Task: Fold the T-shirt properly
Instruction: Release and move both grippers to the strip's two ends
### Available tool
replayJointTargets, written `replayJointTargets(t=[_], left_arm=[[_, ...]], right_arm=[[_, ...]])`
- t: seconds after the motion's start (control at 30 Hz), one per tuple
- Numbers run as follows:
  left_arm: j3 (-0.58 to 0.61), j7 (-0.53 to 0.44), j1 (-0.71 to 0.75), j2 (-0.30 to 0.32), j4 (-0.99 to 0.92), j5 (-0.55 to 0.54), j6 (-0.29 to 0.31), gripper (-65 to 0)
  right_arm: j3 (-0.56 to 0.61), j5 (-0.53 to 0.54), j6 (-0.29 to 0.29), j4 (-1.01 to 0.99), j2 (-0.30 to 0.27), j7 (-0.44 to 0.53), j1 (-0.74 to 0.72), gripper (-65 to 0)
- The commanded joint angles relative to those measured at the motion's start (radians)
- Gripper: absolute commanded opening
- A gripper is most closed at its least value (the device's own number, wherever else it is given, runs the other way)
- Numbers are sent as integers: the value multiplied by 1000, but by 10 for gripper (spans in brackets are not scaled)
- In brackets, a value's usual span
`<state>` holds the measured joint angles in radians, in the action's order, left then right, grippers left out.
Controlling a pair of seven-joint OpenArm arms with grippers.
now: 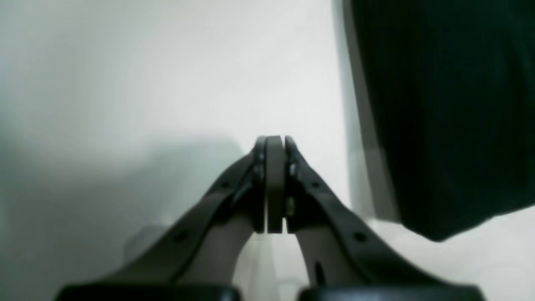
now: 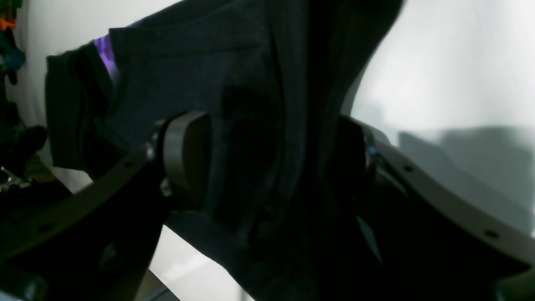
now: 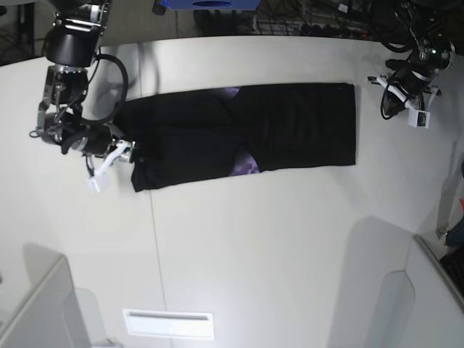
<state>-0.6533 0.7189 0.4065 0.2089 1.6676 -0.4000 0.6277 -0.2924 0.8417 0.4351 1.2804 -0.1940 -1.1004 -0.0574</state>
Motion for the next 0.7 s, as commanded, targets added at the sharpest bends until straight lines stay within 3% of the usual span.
replayJointTargets(t=[0.0,0.27,0.33,0.67], left_arm=[[14,-9,-4,13,15,-10,2,-650],[142,-9,-70,57,-120,-17,8,-650],[154,-9,-79,57,-140,-18,65,-650],[162,-9,-93,53,-145,-10,70,-650]], right_arm=[[12,-40,-5,0,-8,-33,6,-245],[61,-40,-5,-3,-11,-27,21,-248],[61,-42,-8,-6,-15,-27,21,-260],[54,-42,-8,-74,-17,53,32,-567]])
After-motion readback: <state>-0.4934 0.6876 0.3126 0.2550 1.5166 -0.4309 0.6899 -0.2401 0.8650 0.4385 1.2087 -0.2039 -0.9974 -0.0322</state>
